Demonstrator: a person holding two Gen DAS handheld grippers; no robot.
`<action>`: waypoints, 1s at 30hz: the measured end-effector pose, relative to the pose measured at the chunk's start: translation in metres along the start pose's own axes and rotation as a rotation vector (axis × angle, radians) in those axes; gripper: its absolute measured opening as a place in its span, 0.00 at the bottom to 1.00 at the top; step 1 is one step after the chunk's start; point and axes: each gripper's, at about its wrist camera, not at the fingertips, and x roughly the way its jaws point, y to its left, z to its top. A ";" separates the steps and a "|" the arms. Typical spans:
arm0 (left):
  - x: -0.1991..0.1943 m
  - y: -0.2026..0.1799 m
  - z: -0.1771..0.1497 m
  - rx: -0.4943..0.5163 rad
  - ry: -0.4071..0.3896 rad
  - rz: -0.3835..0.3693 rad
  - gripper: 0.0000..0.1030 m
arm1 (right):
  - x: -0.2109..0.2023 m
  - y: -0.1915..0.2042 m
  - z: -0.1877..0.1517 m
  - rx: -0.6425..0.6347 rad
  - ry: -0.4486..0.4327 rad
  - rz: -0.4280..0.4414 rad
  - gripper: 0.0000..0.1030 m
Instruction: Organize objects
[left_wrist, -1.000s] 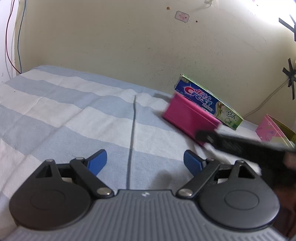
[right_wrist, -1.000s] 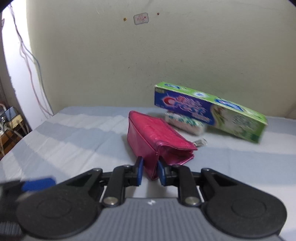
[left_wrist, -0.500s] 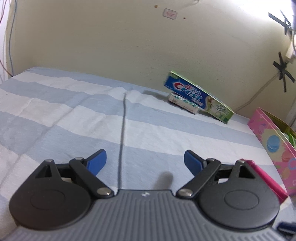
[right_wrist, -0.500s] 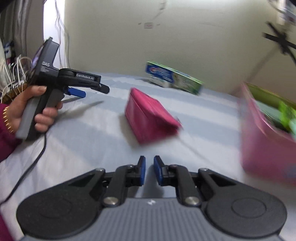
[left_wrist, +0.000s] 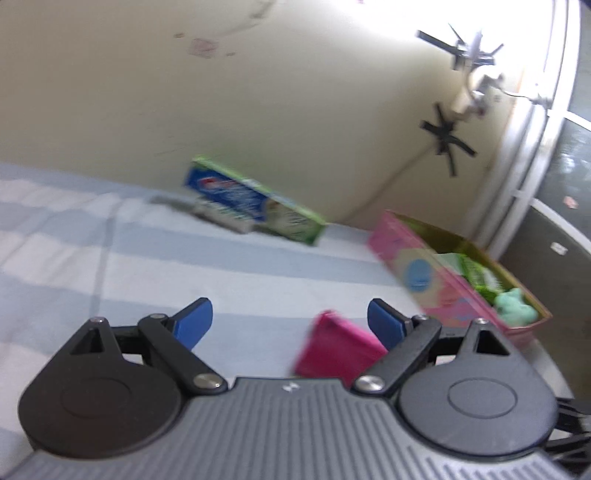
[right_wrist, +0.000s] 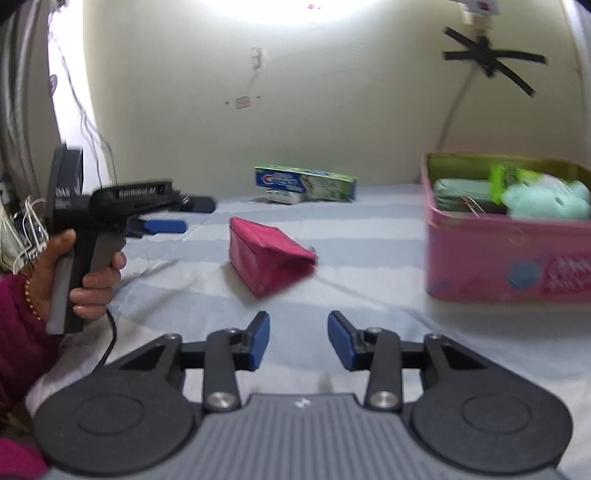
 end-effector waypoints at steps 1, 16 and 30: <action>0.004 -0.006 0.001 0.005 0.007 -0.003 0.94 | 0.006 0.004 0.003 -0.019 0.001 0.000 0.40; 0.025 -0.030 -0.016 -0.087 0.107 -0.019 0.72 | 0.076 0.033 0.025 -0.113 0.039 0.058 0.18; 0.051 -0.173 0.041 0.105 -0.011 -0.227 0.69 | -0.032 -0.014 0.038 -0.265 -0.299 -0.273 0.18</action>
